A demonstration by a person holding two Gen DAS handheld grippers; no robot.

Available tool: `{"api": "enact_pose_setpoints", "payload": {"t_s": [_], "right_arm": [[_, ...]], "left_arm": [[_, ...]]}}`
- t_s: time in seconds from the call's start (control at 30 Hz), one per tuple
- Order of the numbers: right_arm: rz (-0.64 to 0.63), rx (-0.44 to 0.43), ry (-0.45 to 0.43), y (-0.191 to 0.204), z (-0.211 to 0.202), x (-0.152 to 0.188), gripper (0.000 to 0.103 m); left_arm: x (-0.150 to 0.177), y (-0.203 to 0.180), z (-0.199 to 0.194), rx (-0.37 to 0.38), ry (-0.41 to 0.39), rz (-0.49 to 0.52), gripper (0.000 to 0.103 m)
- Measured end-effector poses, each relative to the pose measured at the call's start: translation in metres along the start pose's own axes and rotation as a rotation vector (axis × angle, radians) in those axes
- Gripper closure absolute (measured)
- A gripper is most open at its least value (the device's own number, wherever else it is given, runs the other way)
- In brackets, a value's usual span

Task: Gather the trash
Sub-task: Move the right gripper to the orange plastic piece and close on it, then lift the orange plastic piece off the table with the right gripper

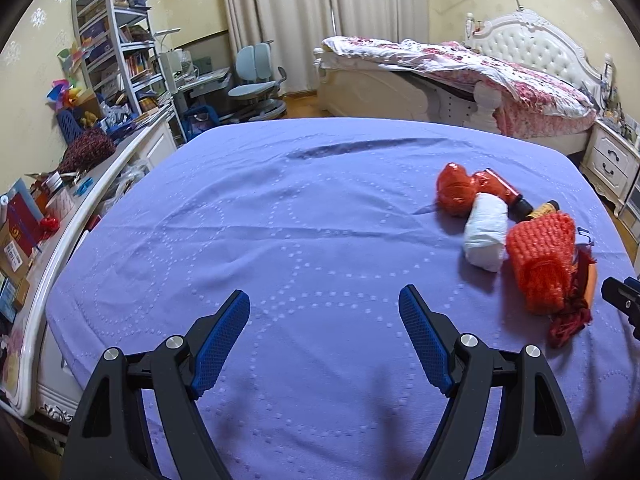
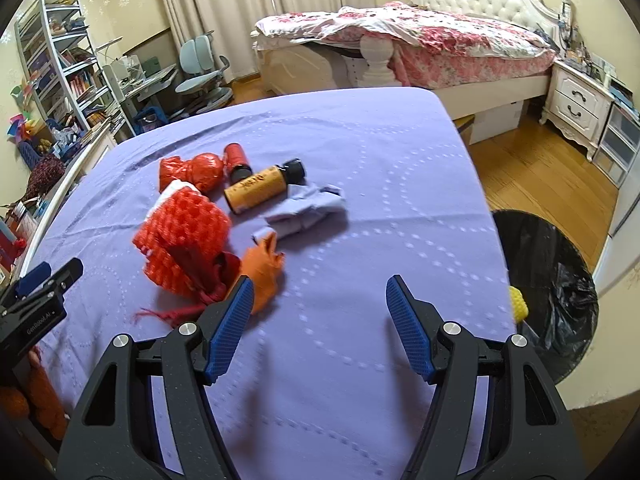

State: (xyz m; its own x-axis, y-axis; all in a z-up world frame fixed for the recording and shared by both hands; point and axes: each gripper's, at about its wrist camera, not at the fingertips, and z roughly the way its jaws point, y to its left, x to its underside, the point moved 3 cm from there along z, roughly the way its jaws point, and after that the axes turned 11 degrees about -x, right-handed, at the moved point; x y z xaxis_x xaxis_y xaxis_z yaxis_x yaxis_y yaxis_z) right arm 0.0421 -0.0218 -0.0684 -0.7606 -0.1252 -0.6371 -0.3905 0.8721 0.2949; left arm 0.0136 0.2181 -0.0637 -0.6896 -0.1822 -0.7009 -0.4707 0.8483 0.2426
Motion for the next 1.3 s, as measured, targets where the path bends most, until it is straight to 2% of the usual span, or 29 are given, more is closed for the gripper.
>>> {"api": "enact_pose_setpoints", "payload": {"t_s": [0.13, 0.27, 0.4, 0.57, 0.77, 0.97, 1.1, 1.13, 1.17, 1.23, 1.3], "right_arm": [[-0.017, -0.005, 0.017, 0.011, 0.009, -0.002, 0.039], [-0.017, -0.022, 0.046, 0.015, 0.017, -0.002, 0.059], [-0.017, -0.04, 0.068, 0.016, 0.021, 0.0, 0.074], [-0.027, -0.039, 0.056, 0.021, 0.021, 0.001, 0.079], [-0.027, -0.001, 0.046, 0.012, 0.014, 0.002, 0.081], [-0.018, 0.056, 0.042, -0.012, 0.002, 0.003, 0.08], [-0.005, 0.058, 0.046, -0.021, 0.001, 0.003, 0.078], [-0.003, 0.059, 0.045, -0.023, 0.001, 0.003, 0.077], [-0.002, 0.065, 0.043, -0.025, 0.0, 0.002, 0.069], [0.005, 0.071, 0.043, -0.025, 0.002, 0.003, 0.061], [0.014, 0.065, 0.052, -0.025, 0.006, 0.004, 0.057]], "left_arm": [[0.004, 0.007, 0.006, 0.002, 0.015, -0.014, 0.026], [0.006, 0.009, 0.01, 0.005, 0.027, -0.02, 0.026], [0.008, 0.014, 0.015, 0.005, 0.037, -0.03, 0.026], [0.008, 0.016, 0.019, 0.01, 0.052, -0.044, 0.026], [0.011, 0.011, 0.018, 0.024, 0.054, -0.034, 0.026], [0.013, 0.006, 0.016, 0.028, 0.054, -0.02, 0.026], [0.013, 0.004, 0.016, 0.029, 0.054, -0.016, 0.026], [0.013, 0.004, 0.016, 0.029, 0.055, -0.015, 0.026], [0.014, 0.003, 0.015, 0.029, 0.056, -0.015, 0.026], [0.014, 0.003, 0.015, 0.03, 0.057, -0.013, 0.026], [0.015, 0.001, 0.015, 0.03, 0.058, -0.009, 0.026]]}}
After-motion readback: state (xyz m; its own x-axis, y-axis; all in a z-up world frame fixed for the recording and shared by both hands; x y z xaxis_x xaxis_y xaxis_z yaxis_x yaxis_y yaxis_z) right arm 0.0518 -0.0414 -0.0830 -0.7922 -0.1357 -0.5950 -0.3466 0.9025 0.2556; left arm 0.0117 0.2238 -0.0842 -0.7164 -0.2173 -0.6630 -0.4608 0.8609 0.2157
